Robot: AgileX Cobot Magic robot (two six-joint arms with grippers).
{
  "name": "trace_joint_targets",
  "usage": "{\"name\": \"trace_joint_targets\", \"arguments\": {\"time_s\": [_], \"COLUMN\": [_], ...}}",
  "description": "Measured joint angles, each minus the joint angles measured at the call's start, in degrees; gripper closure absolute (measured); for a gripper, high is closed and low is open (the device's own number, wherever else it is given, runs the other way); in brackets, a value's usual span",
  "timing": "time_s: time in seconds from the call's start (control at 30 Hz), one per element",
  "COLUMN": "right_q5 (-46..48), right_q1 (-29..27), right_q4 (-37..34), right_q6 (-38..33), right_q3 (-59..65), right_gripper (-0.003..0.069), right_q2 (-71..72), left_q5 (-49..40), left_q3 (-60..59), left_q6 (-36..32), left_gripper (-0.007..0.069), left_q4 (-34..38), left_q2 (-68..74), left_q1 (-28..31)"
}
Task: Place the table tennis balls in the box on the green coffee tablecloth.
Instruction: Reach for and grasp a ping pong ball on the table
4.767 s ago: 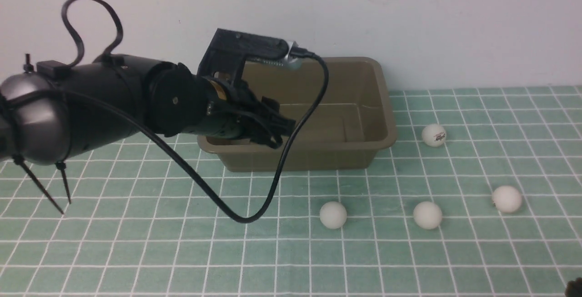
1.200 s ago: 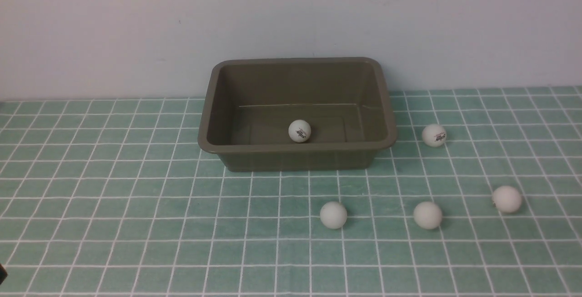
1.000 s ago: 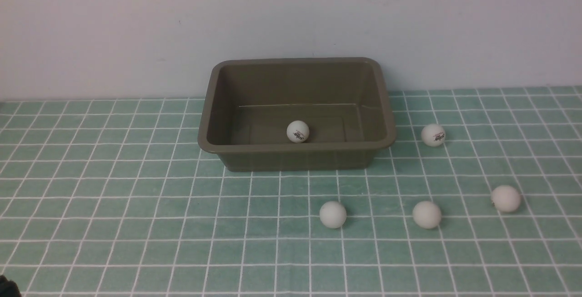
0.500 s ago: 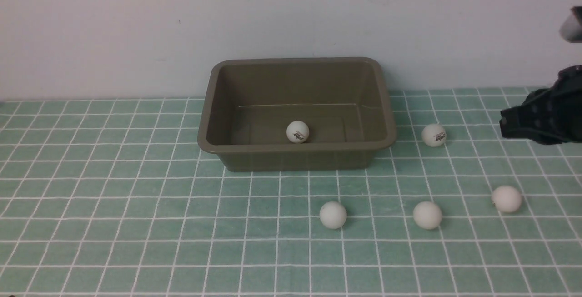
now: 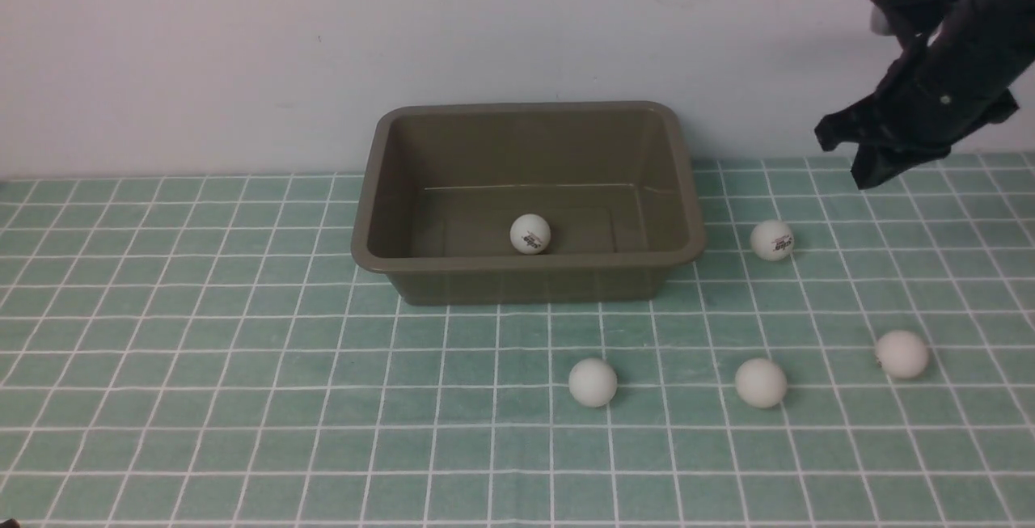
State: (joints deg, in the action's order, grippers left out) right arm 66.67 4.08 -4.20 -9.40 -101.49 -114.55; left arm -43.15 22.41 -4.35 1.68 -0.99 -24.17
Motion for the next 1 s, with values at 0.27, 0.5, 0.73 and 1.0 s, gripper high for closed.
{"name": "trace_joint_targets", "arguments": {"time_s": [0.27,0.5,0.73,1.0], "right_q5": [3.99,4.36,4.36,4.3], "right_q1": [0.0,0.0,0.0,0.0], "right_q4": [-2.31,-5.68,-8.03,-8.64], "right_q6": [-0.62,-0.84,-2.15,-2.28], "right_q3": [-15.56,-15.76,-15.76,-15.76], "right_gripper": [0.0669,0.0647,0.0521,0.0199], "right_q2": [-11.45,-12.49,-14.4,-15.11], "left_q5": [0.0,0.0,0.0,0.0], "left_q3": [0.0,0.0,0.0,0.0], "left_q6": [0.0,0.0,0.0,0.0], "left_gripper": [0.0629,0.0629,0.0629,0.0629], "left_q4": [-0.07,-0.13,-0.18,-0.18], "left_q2": [0.0,0.0,0.0,0.0], "left_q1": [0.0,0.0,0.0,0.0]}}
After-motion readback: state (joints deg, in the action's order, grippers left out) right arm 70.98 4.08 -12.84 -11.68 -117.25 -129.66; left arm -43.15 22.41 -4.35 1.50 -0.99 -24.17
